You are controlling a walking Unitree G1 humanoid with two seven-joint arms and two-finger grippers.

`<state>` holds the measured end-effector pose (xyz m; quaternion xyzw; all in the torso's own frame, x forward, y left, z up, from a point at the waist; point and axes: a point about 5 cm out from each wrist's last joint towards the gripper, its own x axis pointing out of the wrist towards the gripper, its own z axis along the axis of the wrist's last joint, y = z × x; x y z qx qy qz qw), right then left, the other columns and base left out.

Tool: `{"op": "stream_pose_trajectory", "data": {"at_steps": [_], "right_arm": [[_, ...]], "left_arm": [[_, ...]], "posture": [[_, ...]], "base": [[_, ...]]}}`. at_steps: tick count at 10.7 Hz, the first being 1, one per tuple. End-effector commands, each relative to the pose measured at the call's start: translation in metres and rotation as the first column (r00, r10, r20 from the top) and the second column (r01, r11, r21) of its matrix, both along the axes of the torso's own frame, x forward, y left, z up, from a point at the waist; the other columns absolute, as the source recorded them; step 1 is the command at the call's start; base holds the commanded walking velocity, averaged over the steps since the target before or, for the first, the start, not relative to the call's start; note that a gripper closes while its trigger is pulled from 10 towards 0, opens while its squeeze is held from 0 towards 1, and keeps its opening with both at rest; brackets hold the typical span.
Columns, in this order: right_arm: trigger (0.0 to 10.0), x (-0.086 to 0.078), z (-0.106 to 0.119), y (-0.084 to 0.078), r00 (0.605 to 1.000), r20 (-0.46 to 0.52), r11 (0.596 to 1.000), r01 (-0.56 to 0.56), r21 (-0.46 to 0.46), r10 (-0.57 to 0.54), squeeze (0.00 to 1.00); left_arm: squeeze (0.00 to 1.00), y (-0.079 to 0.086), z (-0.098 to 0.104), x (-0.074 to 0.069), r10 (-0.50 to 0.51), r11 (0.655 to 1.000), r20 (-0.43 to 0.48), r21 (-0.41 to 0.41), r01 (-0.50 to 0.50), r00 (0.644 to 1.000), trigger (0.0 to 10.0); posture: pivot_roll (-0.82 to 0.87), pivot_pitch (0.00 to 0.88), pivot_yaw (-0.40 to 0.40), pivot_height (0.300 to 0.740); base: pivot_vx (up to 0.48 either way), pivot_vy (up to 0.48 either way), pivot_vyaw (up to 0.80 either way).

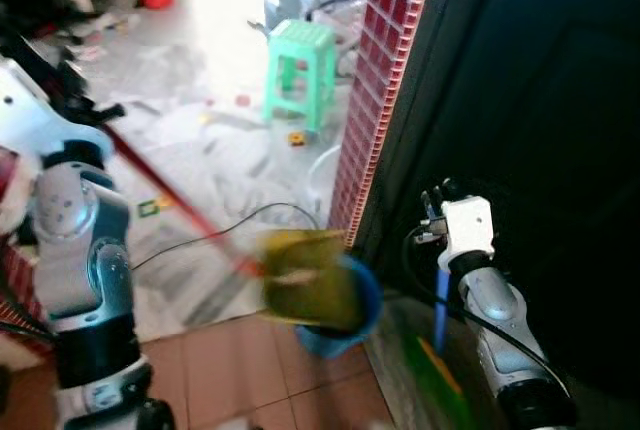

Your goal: Sweep floor

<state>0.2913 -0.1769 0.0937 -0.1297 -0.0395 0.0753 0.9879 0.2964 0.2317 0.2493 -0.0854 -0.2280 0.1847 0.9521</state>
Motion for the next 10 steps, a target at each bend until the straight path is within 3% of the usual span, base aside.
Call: {"op": "stream_pose_trajectory", "data": {"at_steps": [1,2,5,8,9,10], "right_arm": [[10.0,0.001,0.006,-0.006,1.0,0.025,1.0,0.004,-0.024,-0.003,0.0],[10.0,0.001,0.006,-0.005,1.0,0.029,1.0,0.0,-0.03,0.001,0.0],[10.0,0.003,0.009,-0.006,0.999,0.04,0.999,0.0,-0.042,0.002,0.0],[10.0,0.003,0.01,-0.002,0.999,0.048,0.999,-0.008,-0.043,0.01,0.0],[10.0,0.003,0.009,-0.002,0.999,0.047,0.999,-0.006,-0.041,0.008,0.0],[10.0,0.002,0.008,-0.002,0.999,0.043,0.999,-0.004,-0.04,0.006,0.0]], "left_arm": [[0.0,-0.01,0.014,-0.001,-0.023,1.0,0.084,0.008,0.022,0.996,10.0],[0.0,-0.015,0.009,-0.001,0.005,0.998,0.076,0.056,-0.01,0.997,10.0],[0.0,-0.045,-0.013,0.008,-0.05,0.999,0.035,0.012,0.05,0.998,10.0],[0.0,-0.097,-0.031,0.018,-0.206,0.977,0.015,0.063,0.205,0.978,10.0],[0.0,-0.107,-0.031,0.019,-0.241,0.967,0.025,0.089,0.238,0.97,10.0],[0.0,-0.124,-0.035,0.022,-0.324,0.936,0.009,0.151,0.319,0.946,10.0]], "posture": [[-0.07,0.0,-0.011,0.74],[-0.08,0.0,-0.012,0.74],[-0.09,0.0,-0.014,0.74],[-0.1,0.0,-0.006,0.74],[-0.1,0.0,-0.004,0.74],[-0.1,0.0,-0.003,0.74]], "base": [[0.0,0.0,0.0],[0.0,0.0,0.0],[0.0,0.0,0.0],[0.0,0.0,0.0],[0.0,0.0,0.0],[0.0,0.0,0.0]]}}
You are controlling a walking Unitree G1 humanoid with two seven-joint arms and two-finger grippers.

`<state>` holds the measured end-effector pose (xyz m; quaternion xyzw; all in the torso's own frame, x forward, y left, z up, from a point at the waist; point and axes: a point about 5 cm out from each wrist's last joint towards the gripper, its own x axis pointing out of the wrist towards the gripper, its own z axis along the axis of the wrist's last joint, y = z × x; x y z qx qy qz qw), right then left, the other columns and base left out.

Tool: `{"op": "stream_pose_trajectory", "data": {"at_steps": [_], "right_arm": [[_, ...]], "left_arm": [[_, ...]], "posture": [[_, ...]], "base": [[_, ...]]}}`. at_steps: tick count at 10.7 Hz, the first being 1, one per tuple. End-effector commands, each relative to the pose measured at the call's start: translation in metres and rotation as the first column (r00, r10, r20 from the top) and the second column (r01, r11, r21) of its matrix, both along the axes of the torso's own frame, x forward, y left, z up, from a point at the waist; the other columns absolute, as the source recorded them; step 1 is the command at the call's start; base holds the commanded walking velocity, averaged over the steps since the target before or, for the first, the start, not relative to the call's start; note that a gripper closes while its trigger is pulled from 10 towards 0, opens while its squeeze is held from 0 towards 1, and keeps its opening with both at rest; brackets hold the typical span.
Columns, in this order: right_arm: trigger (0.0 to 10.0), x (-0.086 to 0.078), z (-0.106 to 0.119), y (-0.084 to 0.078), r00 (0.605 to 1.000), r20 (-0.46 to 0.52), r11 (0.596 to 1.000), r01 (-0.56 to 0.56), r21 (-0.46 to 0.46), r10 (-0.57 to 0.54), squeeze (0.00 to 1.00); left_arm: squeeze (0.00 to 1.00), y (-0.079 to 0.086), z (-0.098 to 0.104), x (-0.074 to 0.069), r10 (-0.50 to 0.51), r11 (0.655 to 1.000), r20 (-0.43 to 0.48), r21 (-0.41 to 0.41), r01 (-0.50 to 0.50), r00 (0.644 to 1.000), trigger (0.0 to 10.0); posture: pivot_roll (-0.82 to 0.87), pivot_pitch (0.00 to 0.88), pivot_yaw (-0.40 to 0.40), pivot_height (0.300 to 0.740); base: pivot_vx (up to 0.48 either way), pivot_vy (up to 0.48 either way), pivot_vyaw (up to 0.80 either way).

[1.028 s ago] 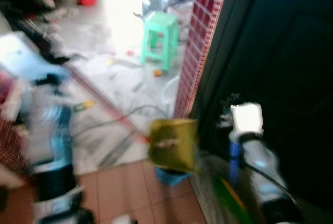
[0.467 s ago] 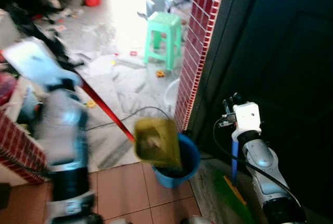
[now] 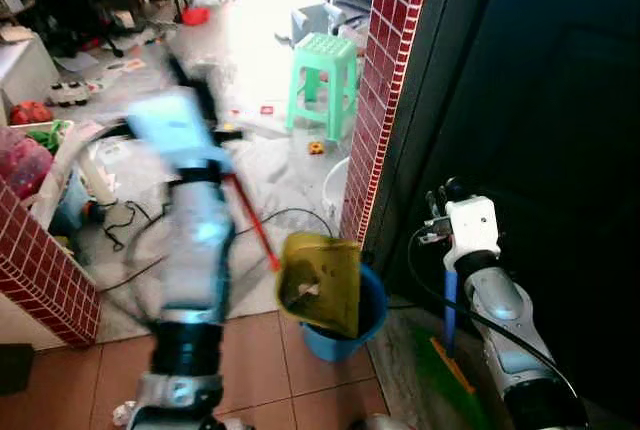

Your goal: Sweep floor

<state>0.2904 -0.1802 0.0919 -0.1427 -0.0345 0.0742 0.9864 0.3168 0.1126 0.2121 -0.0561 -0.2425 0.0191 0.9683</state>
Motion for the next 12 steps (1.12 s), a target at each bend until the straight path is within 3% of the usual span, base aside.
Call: {"op": "stream_pose_trajectory", "data": {"at_steps": [1,2,3,5,6,7,8,10,12], "right_arm": [[10.0,0.003,0.009,0.002,0.999,0.049,1.0,-0.009,-0.012,0.009,0.0],[10.0,0.005,0.009,0.004,0.999,0.051,1.0,-0.01,-0.007,0.011,0.0],[10.0,0.005,0.009,0.005,0.999,0.052,1.0,-0.012,-0.006,0.012,0.0],[10.0,0.005,0.009,0.006,0.999,0.053,1.0,-0.011,-0.002,0.011,0.0],[10.0,0.004,0.008,0.006,0.998,0.054,1.0,-0.01,-0.002,0.011,0.0],[10.0,0.004,0.008,0.005,0.999,0.054,1.0,-0.009,-0.003,0.01,0.0],[10.0,0.004,0.008,0.005,0.999,0.053,1.0,-0.008,-0.006,0.008,0.0],[10.0,0.005,0.007,0.005,0.999,0.051,1.0,-0.011,-0.01,0.011,0.0],[10.0,0.004,0.007,0.005,0.999,0.05,1.0,-0.013,-0.012,0.014,0.0]], "left_arm": [[0.0,-0.02,0.001,0.0,-0.09,0.993,0.031,0.083,0.087,0.995,10.0],[0.0,-0.045,0.004,-0.004,-0.226,0.96,0.093,0.191,0.206,0.97,10.0],[0.0,-0.054,0.007,-0.007,-0.284,0.94,0.112,0.23,0.253,0.952,10.0],[0.0,-0.097,0.006,-0.022,-0.561,0.774,0.108,0.422,0.473,0.821,10.0],[0.0,-0.113,0.001,-0.033,-0.666,0.656,0.07,0.53,0.538,0.743,10.0],[0.0,-0.114,0.002,-0.035,-0.67,0.65,0.078,0.542,0.532,0.739,10.0],[0.0,-0.118,0.003,-0.039,-0.696,0.594,0.074,0.619,0.514,0.714,10.0],[0.0,-0.113,0.007,-0.035,-0.674,0.625,0.083,0.594,0.507,0.734,10.0],[0.0,-0.099,0.013,-0.028,-0.612,0.685,0.114,0.57,0.453,0.782,10.0]], "posture": [[-0.1,0.0,-0.003,0.74],[-0.1,0.0,-0.002,0.74],[-0.09,0.0,-0.001,0.74],[-0.09,0.0,0.003,0.74],[-0.1,0.0,0.004,0.74],[-0.1,0.0,0.004,0.74],[-0.1,0.0,0.002,0.74],[-0.09,0.0,-0.004,0.74],[-0.09,0.0,-0.006,0.74]], "base": [[0.0,0.0,0.0],[0.0,0.0,0.0],[0.0,0.0,0.0],[0.0,0.0,0.0],[0.0,0.0,0.0],[0.0,0.0,0.0],[0.0,0.0,0.0],[0.0,0.0,0.0],[0.0,0.0,0.0]]}}
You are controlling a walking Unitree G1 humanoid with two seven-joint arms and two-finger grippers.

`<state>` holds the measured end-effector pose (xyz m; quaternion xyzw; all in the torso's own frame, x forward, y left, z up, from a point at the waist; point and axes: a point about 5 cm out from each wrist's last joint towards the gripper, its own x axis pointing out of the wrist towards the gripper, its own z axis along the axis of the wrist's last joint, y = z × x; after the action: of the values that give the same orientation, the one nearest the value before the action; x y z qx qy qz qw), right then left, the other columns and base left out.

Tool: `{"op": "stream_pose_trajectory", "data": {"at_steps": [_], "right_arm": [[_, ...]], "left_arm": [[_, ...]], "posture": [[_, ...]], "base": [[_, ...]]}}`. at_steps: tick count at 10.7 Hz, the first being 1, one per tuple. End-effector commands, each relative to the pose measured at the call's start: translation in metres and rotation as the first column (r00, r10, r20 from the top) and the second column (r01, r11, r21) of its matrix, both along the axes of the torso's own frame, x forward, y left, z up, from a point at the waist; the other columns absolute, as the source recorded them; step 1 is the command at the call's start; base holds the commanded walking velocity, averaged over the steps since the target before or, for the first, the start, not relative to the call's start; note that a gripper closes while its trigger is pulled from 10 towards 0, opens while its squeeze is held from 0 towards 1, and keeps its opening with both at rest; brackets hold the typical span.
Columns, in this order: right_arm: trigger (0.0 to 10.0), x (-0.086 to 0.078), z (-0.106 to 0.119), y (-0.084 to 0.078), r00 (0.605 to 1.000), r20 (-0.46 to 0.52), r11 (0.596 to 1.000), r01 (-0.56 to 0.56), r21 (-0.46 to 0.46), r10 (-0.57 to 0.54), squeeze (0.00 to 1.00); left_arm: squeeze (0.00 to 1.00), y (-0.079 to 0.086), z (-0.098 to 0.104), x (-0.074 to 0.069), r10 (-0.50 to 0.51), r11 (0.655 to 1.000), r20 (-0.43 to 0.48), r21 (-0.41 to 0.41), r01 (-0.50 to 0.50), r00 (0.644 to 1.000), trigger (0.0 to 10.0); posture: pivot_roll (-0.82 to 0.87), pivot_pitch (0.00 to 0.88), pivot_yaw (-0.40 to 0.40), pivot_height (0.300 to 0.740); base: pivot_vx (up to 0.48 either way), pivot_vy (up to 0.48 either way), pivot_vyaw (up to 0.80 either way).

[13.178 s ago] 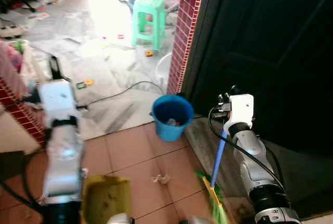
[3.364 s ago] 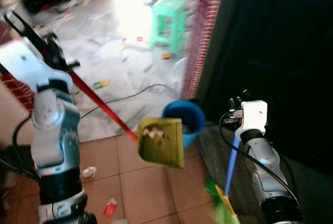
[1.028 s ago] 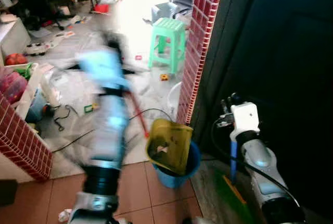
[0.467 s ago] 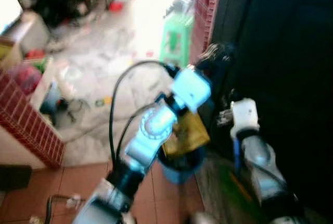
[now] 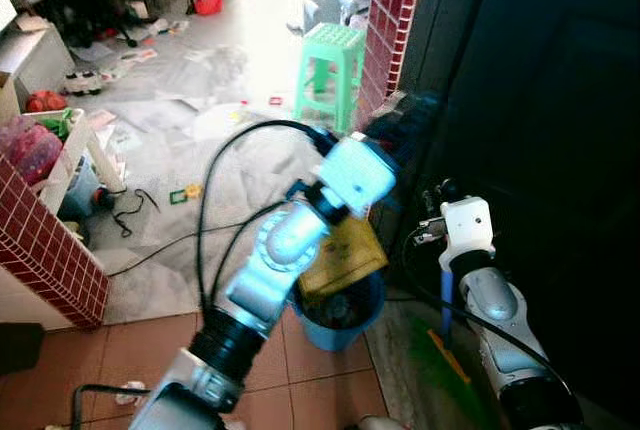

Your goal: Sweep floor

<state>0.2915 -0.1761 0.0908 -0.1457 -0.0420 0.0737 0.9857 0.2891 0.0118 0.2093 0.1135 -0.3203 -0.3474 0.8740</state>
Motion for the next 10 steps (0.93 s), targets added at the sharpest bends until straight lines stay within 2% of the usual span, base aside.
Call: {"op": "stream_pose_trajectory", "data": {"at_steps": [1,8,9,10], "right_arm": [[10.0,0.003,0.008,0.0,0.999,0.034,1.0,-0.013,-0.007,0.013,0.0],[10.0,0.003,0.008,0.0,0.999,0.035,1.0,-0.013,-0.007,0.013,0.0],[10.0,0.012,0.011,-0.003,1.0,0.021,0.996,0.021,0.089,-0.023,0.0],[10.0,0.016,0.012,-0.002,0.999,0.015,0.991,0.029,0.128,-0.031,0.0]], "left_arm": [[0.0,0.002,0.016,0.0,0.011,1.0,0.078,0.008,-0.011,0.997,10.0],[0.0,0.002,0.017,0.0,0.015,1.0,0.076,0.008,-0.016,0.997,10.0],[0.0,0.106,0.101,0.025,0.452,0.81,0.05,-0.441,-0.387,0.89,10.0],[0.0,0.154,0.124,0.021,0.584,0.639,-0.025,-0.602,-0.479,0.811,10.0]], "posture": [[-0.09,0.0,-0.006,0.74],[-0.09,0.0,-0.006,0.74],[-0.06,0.0,-0.029,0.74],[-0.06,0.0,-0.028,0.74]], "base": [[0.0,0.0,0.0],[0.0,0.0,0.0],[0.0,0.0,0.0],[0.0,0.0,0.0]]}}
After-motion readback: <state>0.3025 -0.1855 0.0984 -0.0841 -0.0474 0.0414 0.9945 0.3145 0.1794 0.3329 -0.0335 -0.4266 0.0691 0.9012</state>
